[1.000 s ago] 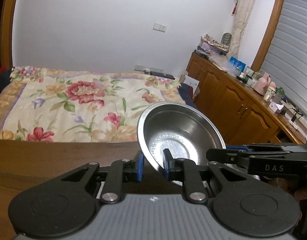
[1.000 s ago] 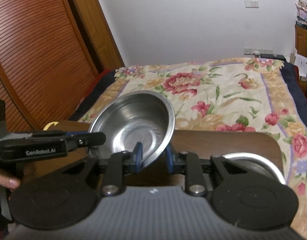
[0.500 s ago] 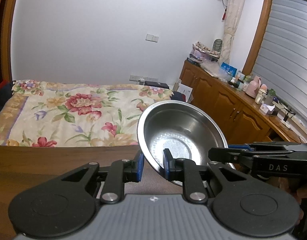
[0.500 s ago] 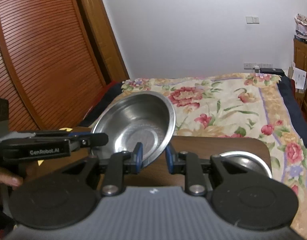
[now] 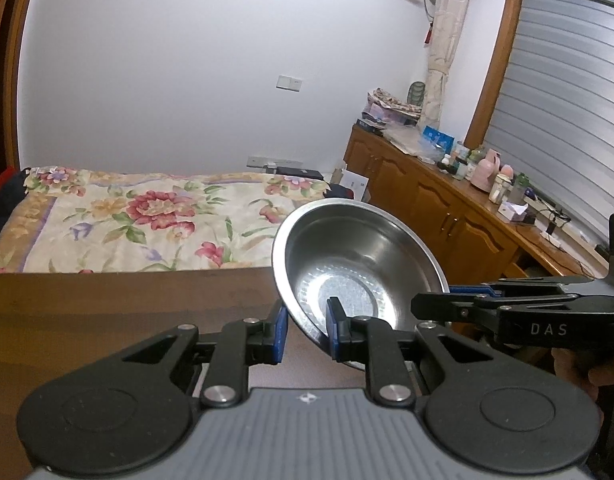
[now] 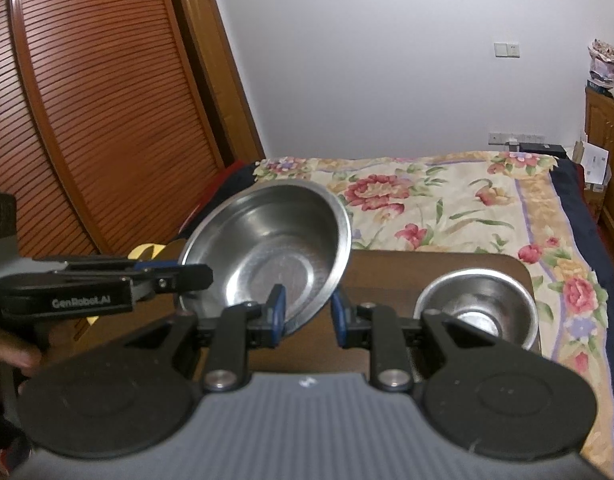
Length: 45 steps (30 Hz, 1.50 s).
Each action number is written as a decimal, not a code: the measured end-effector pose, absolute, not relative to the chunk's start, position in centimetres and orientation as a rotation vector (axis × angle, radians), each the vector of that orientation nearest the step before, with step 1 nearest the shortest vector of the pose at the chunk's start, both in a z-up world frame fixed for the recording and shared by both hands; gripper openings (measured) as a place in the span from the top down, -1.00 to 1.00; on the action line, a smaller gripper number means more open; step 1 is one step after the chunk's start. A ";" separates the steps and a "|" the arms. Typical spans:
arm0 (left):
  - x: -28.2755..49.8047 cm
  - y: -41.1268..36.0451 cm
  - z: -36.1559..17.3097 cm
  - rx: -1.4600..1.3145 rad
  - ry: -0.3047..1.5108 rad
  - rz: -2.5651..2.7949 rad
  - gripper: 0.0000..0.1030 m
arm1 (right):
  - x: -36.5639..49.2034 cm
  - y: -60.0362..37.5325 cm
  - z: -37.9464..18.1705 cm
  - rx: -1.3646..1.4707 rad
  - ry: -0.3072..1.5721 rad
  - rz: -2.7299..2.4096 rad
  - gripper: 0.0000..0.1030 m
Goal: Organize plates and bowls
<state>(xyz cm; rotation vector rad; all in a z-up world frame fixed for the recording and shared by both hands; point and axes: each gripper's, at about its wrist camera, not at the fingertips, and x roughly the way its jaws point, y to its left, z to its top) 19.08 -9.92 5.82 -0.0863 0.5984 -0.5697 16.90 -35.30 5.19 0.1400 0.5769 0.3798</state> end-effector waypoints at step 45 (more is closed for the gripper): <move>7.8 -10.3 -2.1 0.035 0.686 -0.592 0.56 | 6.7 -33.8 -2.2 0.074 0.678 0.311 0.49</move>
